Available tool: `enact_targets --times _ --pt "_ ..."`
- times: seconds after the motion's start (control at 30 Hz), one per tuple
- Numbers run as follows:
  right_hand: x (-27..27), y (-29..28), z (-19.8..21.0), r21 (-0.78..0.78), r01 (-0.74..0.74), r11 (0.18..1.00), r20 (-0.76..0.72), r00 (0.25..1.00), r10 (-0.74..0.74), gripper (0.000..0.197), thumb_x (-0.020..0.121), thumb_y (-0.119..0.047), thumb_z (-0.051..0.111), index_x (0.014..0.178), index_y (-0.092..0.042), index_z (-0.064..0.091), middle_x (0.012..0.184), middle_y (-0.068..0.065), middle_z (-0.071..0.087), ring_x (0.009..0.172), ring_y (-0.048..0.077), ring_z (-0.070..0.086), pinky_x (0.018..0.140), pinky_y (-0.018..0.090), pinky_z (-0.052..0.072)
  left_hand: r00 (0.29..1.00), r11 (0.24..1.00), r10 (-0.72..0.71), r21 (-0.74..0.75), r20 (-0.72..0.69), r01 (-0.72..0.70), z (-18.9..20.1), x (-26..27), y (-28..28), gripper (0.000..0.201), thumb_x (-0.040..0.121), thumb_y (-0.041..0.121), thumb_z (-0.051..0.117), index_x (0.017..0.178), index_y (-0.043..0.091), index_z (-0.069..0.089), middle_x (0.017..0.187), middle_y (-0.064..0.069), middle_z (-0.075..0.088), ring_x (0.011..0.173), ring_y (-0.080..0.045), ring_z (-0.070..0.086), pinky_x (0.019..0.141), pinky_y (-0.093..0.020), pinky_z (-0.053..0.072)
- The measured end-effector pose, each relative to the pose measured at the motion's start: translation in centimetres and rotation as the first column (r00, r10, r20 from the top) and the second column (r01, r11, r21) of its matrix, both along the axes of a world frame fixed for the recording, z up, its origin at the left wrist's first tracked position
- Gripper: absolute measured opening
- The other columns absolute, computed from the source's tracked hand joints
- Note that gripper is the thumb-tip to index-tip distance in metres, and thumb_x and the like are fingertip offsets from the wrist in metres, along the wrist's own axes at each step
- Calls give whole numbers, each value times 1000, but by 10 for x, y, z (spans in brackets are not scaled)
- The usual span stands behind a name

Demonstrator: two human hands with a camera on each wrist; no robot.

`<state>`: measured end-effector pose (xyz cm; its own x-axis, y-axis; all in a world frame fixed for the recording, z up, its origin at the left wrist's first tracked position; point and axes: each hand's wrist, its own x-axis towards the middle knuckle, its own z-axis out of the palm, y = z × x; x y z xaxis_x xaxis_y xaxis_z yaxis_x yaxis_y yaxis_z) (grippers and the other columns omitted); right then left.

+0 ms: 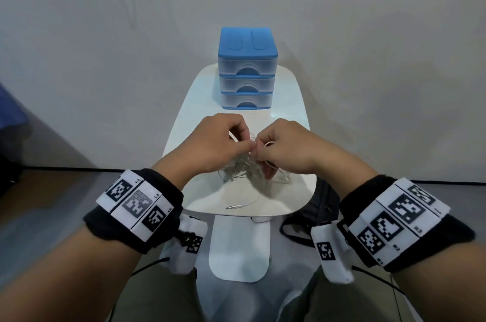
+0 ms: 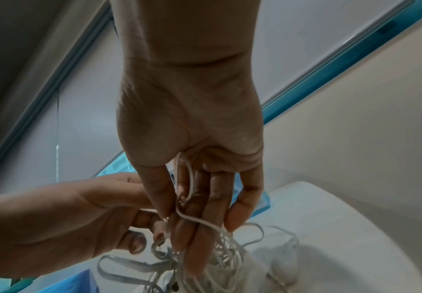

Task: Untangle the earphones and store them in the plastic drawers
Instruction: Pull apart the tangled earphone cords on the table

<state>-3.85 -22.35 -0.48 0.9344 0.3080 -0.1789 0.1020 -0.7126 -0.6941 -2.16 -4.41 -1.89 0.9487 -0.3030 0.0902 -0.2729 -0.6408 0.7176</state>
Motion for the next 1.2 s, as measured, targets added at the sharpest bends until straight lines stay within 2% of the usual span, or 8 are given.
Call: enact_targets --times 0.1,0.2,0.4,0.57,0.83,1.0,1.1,1.2 --pt "5 -5 1 2 -43 999 15 999 42 30 95 -30 68 73 -11 75 72 5 76 71 18 71 78 33 55 1000 1000 -2 -4 -2 2 -1 0 4 18 84 11 81 82 21 66 82 8 70 58 -8 56 52 -12 42" --pt "19 -16 3 97 94 991 165 980 -109 16 93 -15 68 79 -14 76 75 3 76 70 19 74 78 37 59 999 1000 -14 4 47 14 -2 0 6 25 81 2 77 83 24 63 83 5 71 65 -16 64 62 -25 50" --pt "30 -4 -2 -202 -140 969 323 925 201 14 88 -11 76 93 -24 75 92 -10 71 76 0 63 71 23 47 986 999 -46 33 162 42 -1 2 7 32 80 -2 73 84 27 59 80 5 68 69 -13 64 63 -23 48" --pt "33 -3 -2 -39 -11 999 387 922 25 13 89 -15 75 78 -19 71 69 -9 70 61 2 67 64 18 49 990 1000 -10 28 139 6 1 4 9 27 82 8 74 95 28 61 75 8 69 62 -7 58 59 -22 48" --pt "39 5 -1 489 253 835 105 933 -344 33 95 -28 63 65 -16 56 69 3 61 53 20 57 56 31 40 998 997 -69 37 -12 70 10 5 3 19 87 35 80 91 24 66 60 13 53 55 -5 47 57 -21 36" --pt "32 10 14 484 256 837 20 953 -303 69 102 -57 45 45 -18 51 63 6 62 57 19 50 62 32 38 998 997 -59 46 11 58 10 8 -2 30 83 43 83 87 16 70 103 0 65 96 -13 64 89 -33 49" --pt "28 6 26 592 246 767 -131 969 -210 86 103 -67 22 58 -6 63 73 16 67 60 20 47 61 34 33 998 998 -57 39 -23 58 8 9 1 25 81 34 86 91 15 74 96 1 74 94 -14 69 91 -39 52" --pt "28 -1 34 725 258 639 -199 966 -164 107 96 -79 7 88 4 73 86 25 72 57 22 46 57 33 30 999 999 -50 -10 -19 50 8 11 5 17 79 16 83 77 16 66 75 3 69 73 -20 66 72 -42 51"
